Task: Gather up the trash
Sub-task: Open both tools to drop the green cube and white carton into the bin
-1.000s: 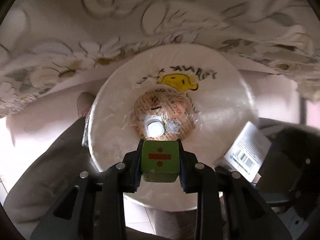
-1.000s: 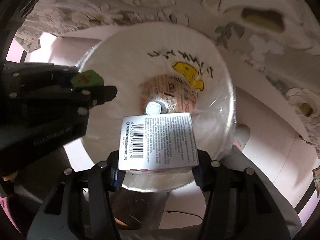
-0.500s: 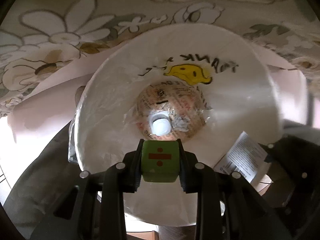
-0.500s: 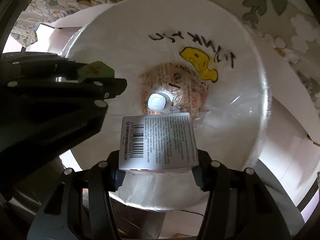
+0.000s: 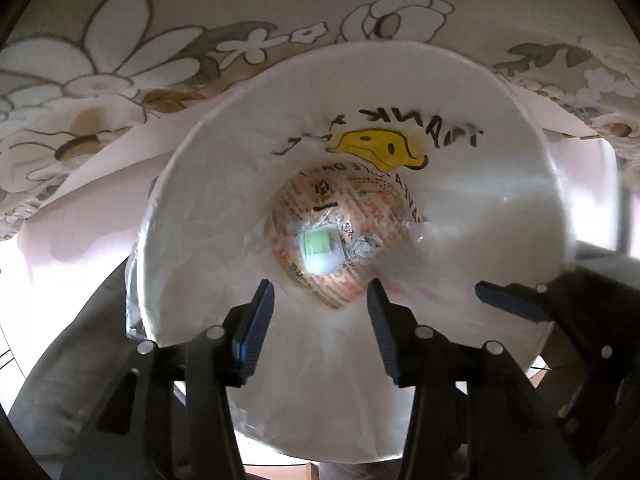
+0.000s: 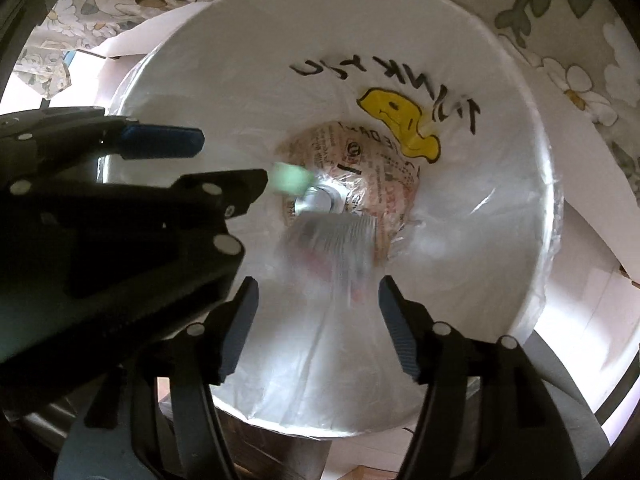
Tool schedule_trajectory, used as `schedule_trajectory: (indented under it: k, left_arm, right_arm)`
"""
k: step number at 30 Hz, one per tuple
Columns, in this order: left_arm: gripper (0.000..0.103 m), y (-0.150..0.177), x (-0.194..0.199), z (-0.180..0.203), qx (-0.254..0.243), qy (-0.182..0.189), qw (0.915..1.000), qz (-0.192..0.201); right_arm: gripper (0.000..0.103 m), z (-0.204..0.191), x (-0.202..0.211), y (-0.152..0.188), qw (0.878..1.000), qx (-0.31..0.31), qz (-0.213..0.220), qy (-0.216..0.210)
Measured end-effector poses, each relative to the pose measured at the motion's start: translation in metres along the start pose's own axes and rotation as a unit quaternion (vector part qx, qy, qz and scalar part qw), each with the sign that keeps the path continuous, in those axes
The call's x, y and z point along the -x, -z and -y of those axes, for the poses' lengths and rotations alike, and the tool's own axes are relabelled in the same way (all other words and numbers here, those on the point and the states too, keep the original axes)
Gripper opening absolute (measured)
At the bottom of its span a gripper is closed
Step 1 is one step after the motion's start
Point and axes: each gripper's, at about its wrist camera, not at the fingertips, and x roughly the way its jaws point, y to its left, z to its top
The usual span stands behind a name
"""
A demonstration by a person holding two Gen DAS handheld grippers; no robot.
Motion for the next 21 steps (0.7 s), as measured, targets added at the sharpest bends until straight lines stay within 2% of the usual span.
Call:
schedule_trajectory:
  k: [15, 21]
  left_arm:
    - [0.051, 0.004, 0.003, -0.009, 0.011, -0.004, 0.9999, -0.001]
    - [0.051, 0.013, 0.016, -0.007, 0.007, -0.013, 0.9997, 0.019]
  right_arm:
    - [0.064, 0.001, 0.008, 0.004, 1.000, -0.007, 0.007, 0.003]
    - [0.064, -0.001, 0.017, 0.019, 1.000, 0.001, 0.008, 0.023]
